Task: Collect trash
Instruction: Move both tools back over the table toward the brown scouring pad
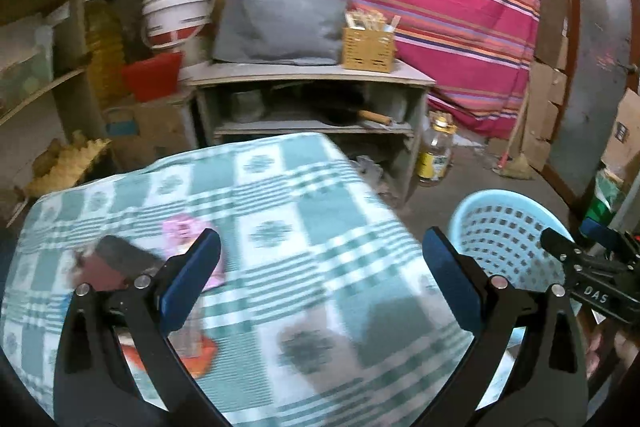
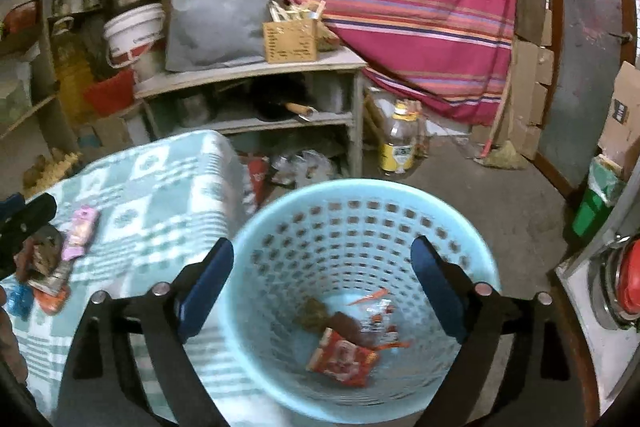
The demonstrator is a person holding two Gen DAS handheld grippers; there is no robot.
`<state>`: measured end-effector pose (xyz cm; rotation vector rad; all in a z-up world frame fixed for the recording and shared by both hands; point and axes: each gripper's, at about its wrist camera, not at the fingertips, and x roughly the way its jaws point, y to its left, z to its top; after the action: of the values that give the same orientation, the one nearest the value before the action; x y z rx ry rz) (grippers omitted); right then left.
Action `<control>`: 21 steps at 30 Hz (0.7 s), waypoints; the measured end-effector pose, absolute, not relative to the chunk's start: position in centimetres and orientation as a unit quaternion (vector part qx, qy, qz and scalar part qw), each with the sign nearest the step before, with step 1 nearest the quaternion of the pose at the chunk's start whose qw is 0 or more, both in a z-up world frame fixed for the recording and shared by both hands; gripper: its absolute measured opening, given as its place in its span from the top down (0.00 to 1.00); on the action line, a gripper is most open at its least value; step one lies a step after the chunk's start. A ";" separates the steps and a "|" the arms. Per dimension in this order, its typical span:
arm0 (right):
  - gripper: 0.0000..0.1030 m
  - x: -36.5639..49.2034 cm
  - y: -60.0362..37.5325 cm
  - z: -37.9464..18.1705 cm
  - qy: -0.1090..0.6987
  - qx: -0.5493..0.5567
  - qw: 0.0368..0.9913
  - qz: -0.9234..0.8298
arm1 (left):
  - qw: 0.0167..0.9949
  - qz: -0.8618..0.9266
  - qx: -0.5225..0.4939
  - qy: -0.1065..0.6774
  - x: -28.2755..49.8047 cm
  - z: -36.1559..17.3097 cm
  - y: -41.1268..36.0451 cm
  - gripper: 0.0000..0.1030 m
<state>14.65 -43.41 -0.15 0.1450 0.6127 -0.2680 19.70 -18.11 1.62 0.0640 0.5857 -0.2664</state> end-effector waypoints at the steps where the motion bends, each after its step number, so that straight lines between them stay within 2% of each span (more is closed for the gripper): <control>1: 0.11 14.7 -42.7 0.0 0.298 0.073 0.944 -0.125 | 0.949 -0.124 0.031 0.288 19.7 1.7 -16.9 0.05; 13: 0.11 16.9 -34.2 -0.2 0.306 0.043 0.948 -0.079 | 0.950 -0.043 0.012 0.310 21.2 0.3 -3.1 0.05; 21: 0.11 19.4 -28.9 -2.1 0.333 0.008 0.941 -0.056 | 0.943 -0.022 0.033 0.331 22.0 -2.0 1.7 0.05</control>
<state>19.38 -28.85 -2.07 0.0153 0.6796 -0.1147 21.96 1.65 -2.01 0.0667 0.6742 -0.0442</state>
